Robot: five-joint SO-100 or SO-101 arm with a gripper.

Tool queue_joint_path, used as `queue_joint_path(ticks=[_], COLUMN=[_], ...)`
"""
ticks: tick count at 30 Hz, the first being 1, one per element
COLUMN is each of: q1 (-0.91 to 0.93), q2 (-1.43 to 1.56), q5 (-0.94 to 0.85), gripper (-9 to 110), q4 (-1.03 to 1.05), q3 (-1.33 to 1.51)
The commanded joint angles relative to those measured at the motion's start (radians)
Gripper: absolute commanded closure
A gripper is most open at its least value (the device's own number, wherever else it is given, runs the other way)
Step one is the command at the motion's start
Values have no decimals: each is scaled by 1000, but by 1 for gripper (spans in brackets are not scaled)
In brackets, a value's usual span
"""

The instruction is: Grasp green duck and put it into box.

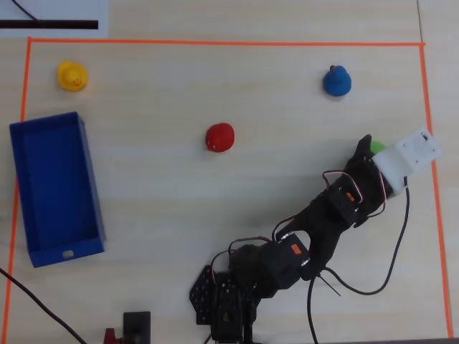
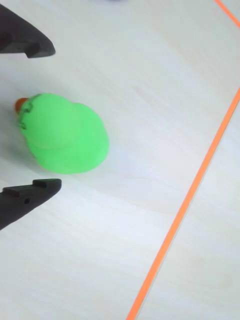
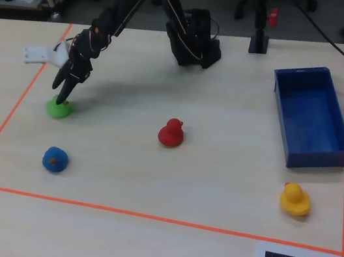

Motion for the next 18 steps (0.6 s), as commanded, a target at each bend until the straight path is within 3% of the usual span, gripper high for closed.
queue_joint_path(ticks=[1,18], q1=[12,-8], q2=[-11,-166], q5=[11,-14], gripper=[69,70], q4=[31,-21], q3=[-121,-137])
